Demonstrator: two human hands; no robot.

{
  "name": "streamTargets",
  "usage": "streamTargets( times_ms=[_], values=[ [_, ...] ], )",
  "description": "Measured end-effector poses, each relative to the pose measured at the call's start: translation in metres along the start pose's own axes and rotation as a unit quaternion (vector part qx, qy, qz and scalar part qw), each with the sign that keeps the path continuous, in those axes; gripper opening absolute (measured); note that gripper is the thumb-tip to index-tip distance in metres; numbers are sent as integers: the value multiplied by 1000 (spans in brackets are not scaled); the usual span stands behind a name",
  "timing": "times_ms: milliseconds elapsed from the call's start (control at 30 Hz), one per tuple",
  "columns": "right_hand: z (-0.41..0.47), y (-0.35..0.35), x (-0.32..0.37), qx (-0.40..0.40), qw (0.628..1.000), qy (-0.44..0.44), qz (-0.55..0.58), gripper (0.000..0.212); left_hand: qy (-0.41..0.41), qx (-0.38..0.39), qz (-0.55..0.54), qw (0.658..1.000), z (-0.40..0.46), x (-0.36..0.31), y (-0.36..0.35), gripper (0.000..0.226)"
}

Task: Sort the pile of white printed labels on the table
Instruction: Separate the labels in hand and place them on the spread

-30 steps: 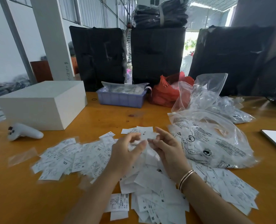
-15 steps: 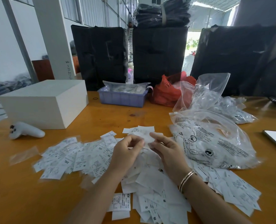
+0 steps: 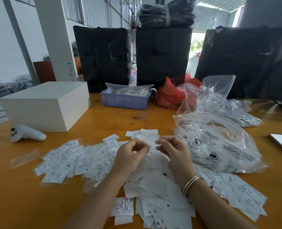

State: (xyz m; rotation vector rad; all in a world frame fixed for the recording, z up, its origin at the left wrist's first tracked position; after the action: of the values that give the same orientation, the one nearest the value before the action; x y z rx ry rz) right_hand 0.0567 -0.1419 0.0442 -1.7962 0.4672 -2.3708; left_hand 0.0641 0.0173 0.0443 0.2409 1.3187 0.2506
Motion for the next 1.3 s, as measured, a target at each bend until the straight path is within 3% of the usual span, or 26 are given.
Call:
streamTargets(
  times_ms=[233,433,533,633,733,833,900,1000,1133,1233,1300],
  values=[
    [-2,-8,0,59,996,3,-71,8,9,30,-12,999,-2,-4,0,35],
    [-1,-10,4,90,986,26,-139,11,-15,-5,-3,1000,0,-5,3,4],
    [5,6,9,31,983,54,-170,17,15,-66,-52,996,0,1,17,4],
    [12,20,10,-15,922,95,-375,19,58,-129,-117,983,1,11,32,7],
    [13,7,-5,57,843,102,-524,29,78,-153,-153,973,2,16,37,10],
    [10,-4,-20,130,783,81,-602,42,71,-155,-166,971,1,15,36,12],
    [10,-8,-21,144,769,79,-618,40,65,-151,-173,971,1,14,35,13],
    [11,-10,-19,138,770,101,-615,35,62,-143,-163,974,2,13,32,15],
    [9,-4,-10,88,811,118,-566,23,49,-128,-155,978,1,10,29,13],
    [11,1,-7,63,821,106,-557,29,34,-127,-130,983,-2,8,29,6],
    [12,6,-2,31,860,97,-501,26,22,-127,-92,987,-2,6,29,2]
  ],
)
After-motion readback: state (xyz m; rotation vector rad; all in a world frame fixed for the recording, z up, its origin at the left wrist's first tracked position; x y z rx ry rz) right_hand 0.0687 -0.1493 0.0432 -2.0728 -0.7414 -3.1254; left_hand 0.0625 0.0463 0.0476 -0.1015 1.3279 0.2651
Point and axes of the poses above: each hand's wrist, its own z-axis towards the middle knuckle, its own y-axis out of the back of the hand, x = y × z, the point moved 8 cm from there along z, towards the middle knuckle, and after that the axes turned 3 degrees about y, right-handed, at the moved point
